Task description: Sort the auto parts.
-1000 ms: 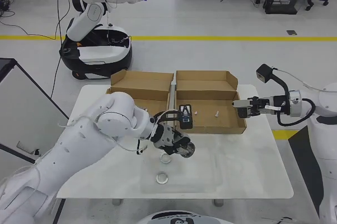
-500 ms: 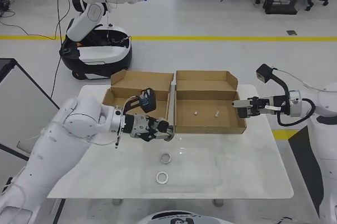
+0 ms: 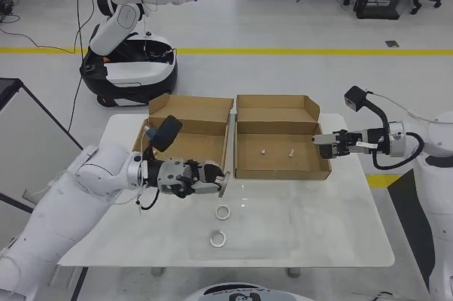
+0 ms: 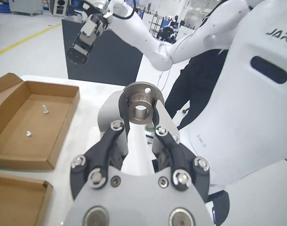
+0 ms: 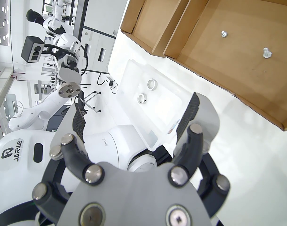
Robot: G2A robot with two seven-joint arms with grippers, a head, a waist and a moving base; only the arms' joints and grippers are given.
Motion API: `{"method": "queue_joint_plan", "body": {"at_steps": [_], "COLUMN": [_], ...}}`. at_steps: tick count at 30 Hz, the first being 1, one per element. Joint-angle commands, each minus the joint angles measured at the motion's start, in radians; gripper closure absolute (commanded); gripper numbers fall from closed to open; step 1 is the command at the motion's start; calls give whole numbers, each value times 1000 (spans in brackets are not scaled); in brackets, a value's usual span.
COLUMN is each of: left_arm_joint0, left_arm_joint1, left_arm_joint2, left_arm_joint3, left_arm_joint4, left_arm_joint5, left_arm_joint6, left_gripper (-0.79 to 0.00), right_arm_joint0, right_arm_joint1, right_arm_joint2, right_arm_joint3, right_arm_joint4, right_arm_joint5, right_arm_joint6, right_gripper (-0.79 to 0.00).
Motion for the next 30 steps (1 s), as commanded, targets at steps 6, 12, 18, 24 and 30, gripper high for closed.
{"method": "queue_joint_plan", "body": {"at_steps": [6,12,18,24,30], "left_arm_joint0": [45,100,145,145,145], "left_arm_joint1": [11,-3,-24,-24,-24], "left_arm_joint2": [-53,-130,-199,-199,-199], "left_arm_joint3": [-43,-113,-153,-153,-153], "left_arm_joint4": [-211,-334,-394,-394,-394], "left_arm_joint5": [0,0,0,0,0], "left_arm_joint6": [0,0,0,0,0], "left_gripper": [0,0,0,0,0], "right_arm_joint0": [0,0,0,0,0], "right_arm_joint1": [0,0,0,0,0], "right_arm_joint2": [0,0,0,0,0], "right_arm_joint3": [0,0,0,0,0], "right_arm_joint4": [0,0,0,0,0], "right_arm_joint5": [0,0,0,0,0], "right_arm_joint6": [0,0,0,0,0], "right_gripper": [-785,-785,-785,-785,-785]}}
